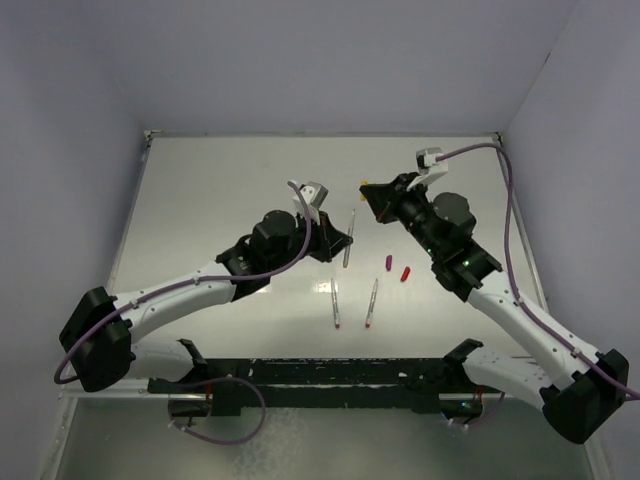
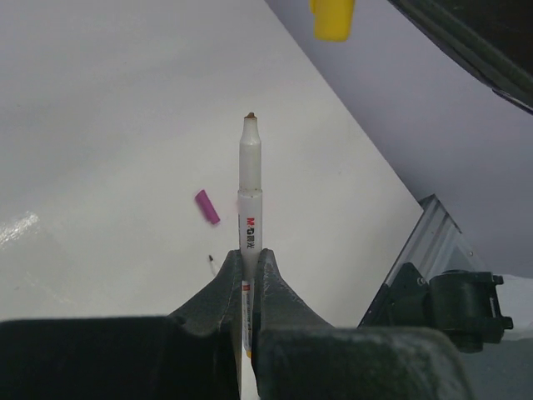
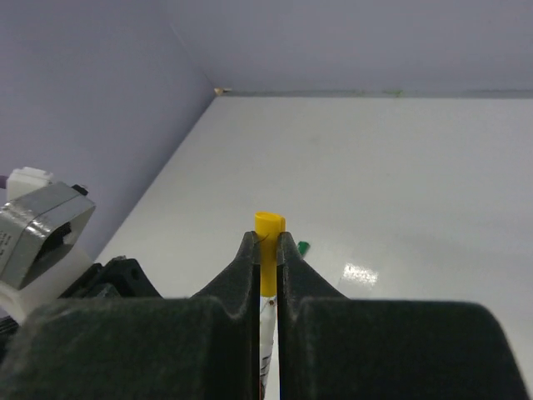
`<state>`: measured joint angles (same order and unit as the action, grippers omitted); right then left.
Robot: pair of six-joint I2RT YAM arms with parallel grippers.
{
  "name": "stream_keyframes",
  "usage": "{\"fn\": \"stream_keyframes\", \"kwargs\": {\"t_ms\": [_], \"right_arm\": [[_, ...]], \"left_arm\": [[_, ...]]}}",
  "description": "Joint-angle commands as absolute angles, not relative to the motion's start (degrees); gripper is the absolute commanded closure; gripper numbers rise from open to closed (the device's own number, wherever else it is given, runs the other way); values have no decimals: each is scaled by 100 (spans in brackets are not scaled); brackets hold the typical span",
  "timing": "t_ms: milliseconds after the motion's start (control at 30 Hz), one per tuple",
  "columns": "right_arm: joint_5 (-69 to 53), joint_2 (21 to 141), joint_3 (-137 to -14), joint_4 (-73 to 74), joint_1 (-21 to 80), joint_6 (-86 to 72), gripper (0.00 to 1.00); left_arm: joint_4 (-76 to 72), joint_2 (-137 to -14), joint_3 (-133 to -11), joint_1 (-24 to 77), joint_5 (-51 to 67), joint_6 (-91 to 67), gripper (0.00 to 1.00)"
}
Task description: Insert the pens into the pen caps
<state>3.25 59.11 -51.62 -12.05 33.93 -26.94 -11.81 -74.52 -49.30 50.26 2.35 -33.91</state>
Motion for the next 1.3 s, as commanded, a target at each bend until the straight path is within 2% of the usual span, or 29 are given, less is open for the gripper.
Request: {"fn": "stream_keyframes", "kwargs": {"t_ms": [0, 167, 467, 1267], "right_arm": [[279, 5436, -4990, -2489, 3363, -2841, 100], [234, 5179, -4721, -2918, 3366, -2871, 100], [100, 5194, -4719, -2800, 3368, -2865, 100], [114, 5000, -4729, -2438, 3367, -2803, 100]], "left_arm": [[-2072, -7388, -5246, 5018, 682, -3615, 100], [-2555, -7385, -5206, 5017, 998, -3873, 100], [-3009, -7344, -5172, 5018, 1407, -3847, 100], [-2733, -7227, -5159, 4991, 1131, -3602, 100]]}}
